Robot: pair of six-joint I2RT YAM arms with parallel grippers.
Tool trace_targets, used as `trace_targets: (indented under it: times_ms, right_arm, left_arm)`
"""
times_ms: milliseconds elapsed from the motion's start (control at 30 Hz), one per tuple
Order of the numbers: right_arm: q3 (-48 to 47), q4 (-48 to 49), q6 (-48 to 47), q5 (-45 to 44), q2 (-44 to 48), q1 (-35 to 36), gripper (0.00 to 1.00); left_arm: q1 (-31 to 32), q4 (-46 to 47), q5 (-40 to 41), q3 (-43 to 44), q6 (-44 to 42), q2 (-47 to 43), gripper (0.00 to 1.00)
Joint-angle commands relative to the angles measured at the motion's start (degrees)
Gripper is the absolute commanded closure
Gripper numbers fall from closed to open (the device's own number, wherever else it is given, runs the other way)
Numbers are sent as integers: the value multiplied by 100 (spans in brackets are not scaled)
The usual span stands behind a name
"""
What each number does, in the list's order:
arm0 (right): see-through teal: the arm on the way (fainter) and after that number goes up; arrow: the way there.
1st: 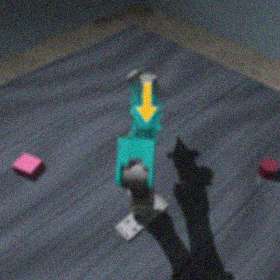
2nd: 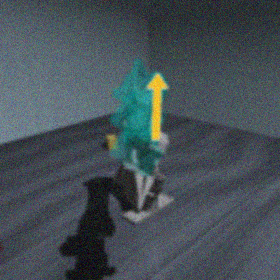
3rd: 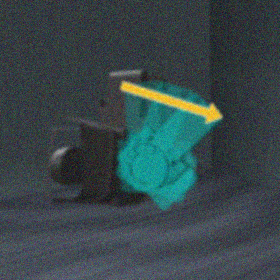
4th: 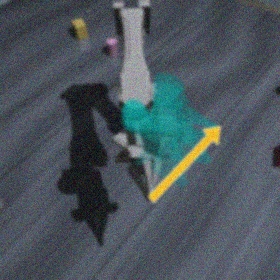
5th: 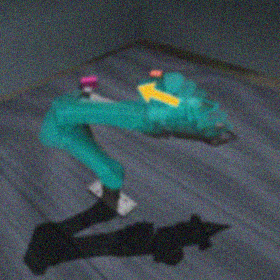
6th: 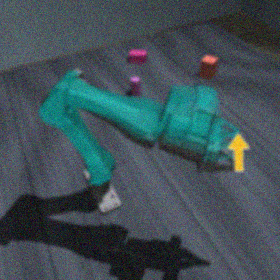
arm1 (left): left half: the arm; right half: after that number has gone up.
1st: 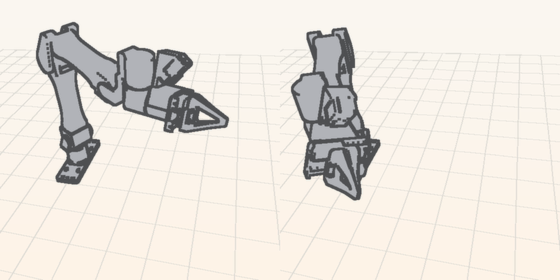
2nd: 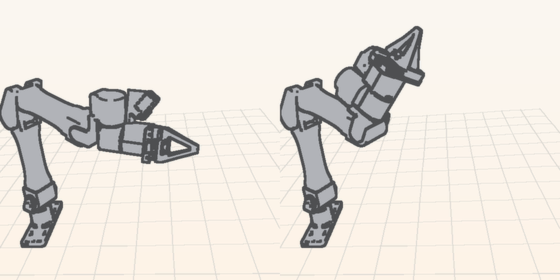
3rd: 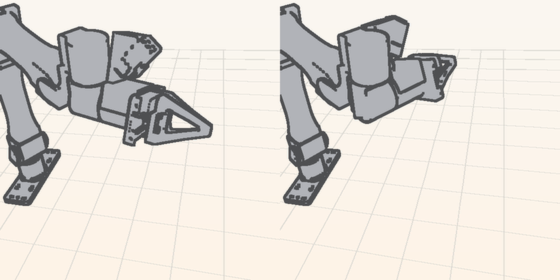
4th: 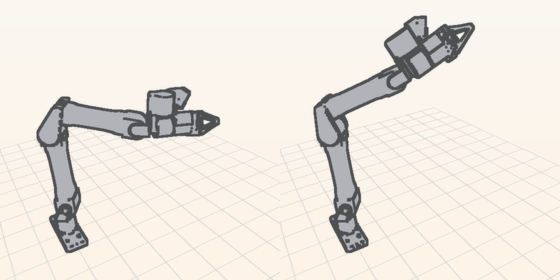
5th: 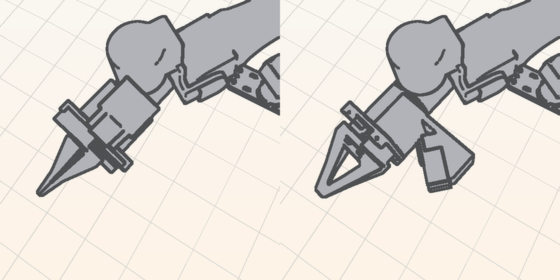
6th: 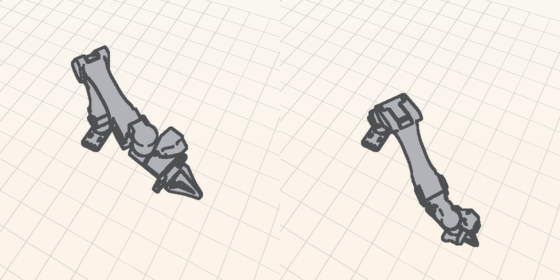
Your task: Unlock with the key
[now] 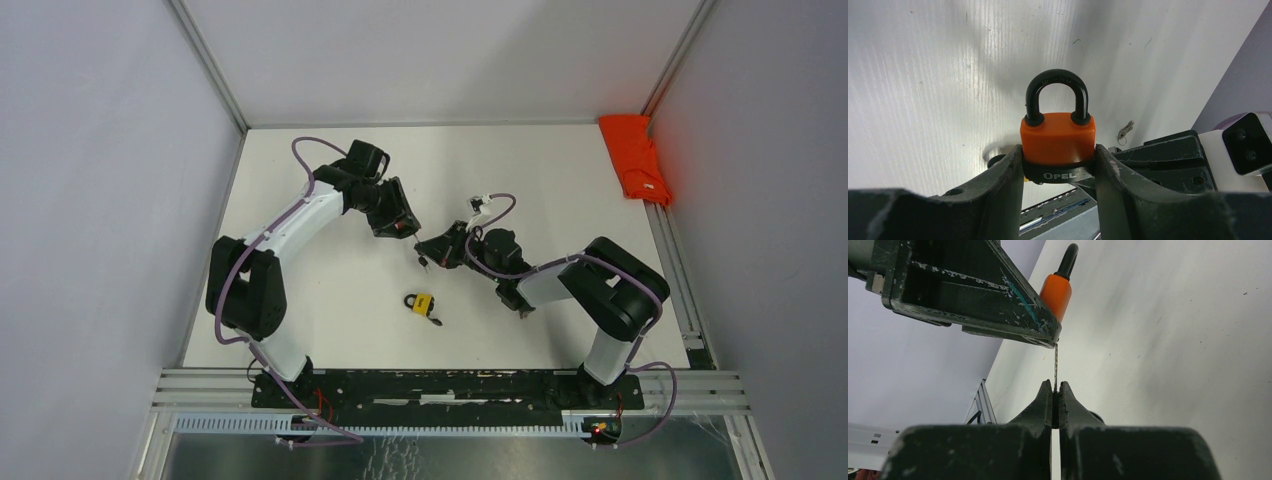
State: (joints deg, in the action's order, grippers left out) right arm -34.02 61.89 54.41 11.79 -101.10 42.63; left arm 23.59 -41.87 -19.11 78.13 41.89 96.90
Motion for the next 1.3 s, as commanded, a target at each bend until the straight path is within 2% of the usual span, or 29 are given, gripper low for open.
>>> trace_targets:
  times_ms: [0,733,1267]
  right_arm:
    - [-159,469,106,176,30,26,100]
    - [-165,390,193,69,35,224,100]
    - [-263,162,35,-164,-101,131,100]
  left_arm:
    - [5,321,-75,-5,188,-296,98]
    - [38,945,105,-287,433,-276,98]
    - [75,952,82,-359,430,-328,98]
